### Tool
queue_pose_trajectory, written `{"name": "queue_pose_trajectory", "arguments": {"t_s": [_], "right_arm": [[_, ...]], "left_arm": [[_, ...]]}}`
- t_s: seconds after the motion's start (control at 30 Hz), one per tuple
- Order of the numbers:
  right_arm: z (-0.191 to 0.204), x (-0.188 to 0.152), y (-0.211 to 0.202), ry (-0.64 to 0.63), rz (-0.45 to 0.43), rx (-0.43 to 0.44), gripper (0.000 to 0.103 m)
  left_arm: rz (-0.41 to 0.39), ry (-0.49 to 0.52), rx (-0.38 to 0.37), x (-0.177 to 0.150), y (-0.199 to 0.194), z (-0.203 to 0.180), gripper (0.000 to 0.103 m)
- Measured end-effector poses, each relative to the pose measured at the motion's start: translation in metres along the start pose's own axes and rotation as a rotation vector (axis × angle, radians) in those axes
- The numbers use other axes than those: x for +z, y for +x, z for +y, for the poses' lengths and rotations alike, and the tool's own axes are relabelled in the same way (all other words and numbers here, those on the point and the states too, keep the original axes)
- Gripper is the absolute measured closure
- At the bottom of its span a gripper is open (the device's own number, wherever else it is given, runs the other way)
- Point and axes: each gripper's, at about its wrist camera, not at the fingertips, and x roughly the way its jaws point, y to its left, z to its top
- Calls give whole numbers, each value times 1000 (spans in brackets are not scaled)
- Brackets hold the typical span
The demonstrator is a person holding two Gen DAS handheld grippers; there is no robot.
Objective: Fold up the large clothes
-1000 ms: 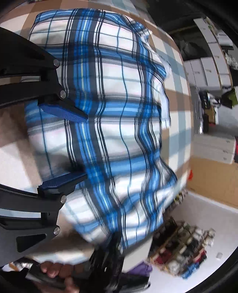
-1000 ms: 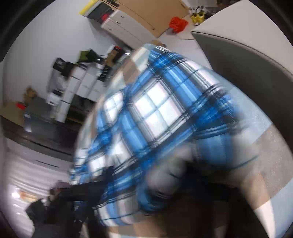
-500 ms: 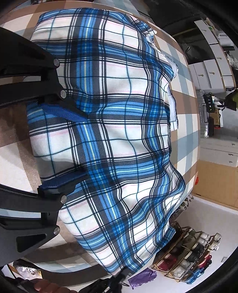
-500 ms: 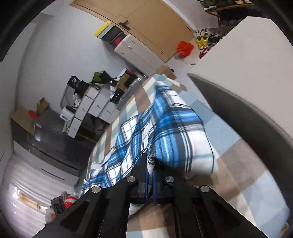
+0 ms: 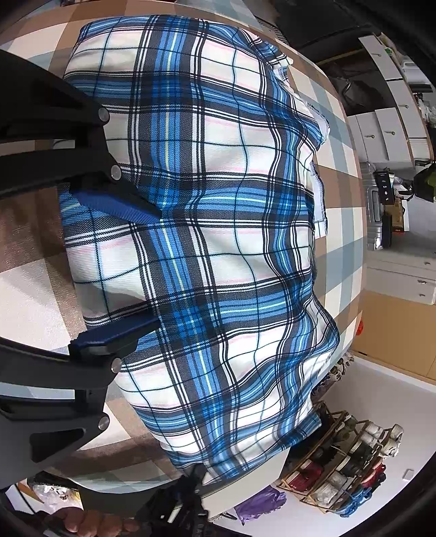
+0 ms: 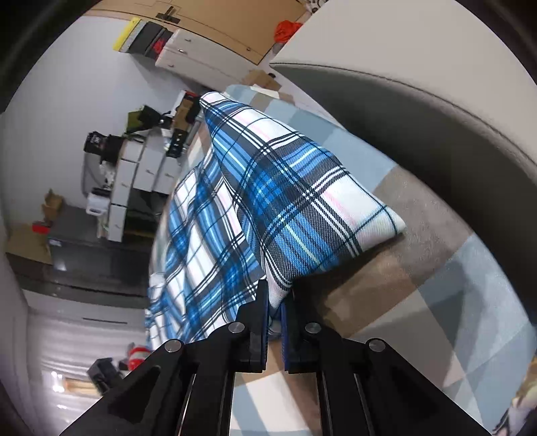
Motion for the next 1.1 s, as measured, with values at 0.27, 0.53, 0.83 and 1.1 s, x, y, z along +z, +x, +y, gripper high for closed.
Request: {"name": "queue_pose_trajectory", "arguments": {"t_s": [0.27, 0.53, 0.83, 1.1], "right_arm": [[5, 14, 22, 40, 1, -30, 90], [3, 3, 3, 32, -83, -33, 15], [-10, 10, -13, 56, -102, -171, 13], [16, 29, 19, 40, -78, -188, 0]], "left_arm": [[9, 10, -24, 0, -2, 2, 52], [18, 31, -19, 0, 0, 0, 52], [15, 49, -19, -2, -1, 0, 52], [17, 56, -19, -2, -1, -1, 52]]}}
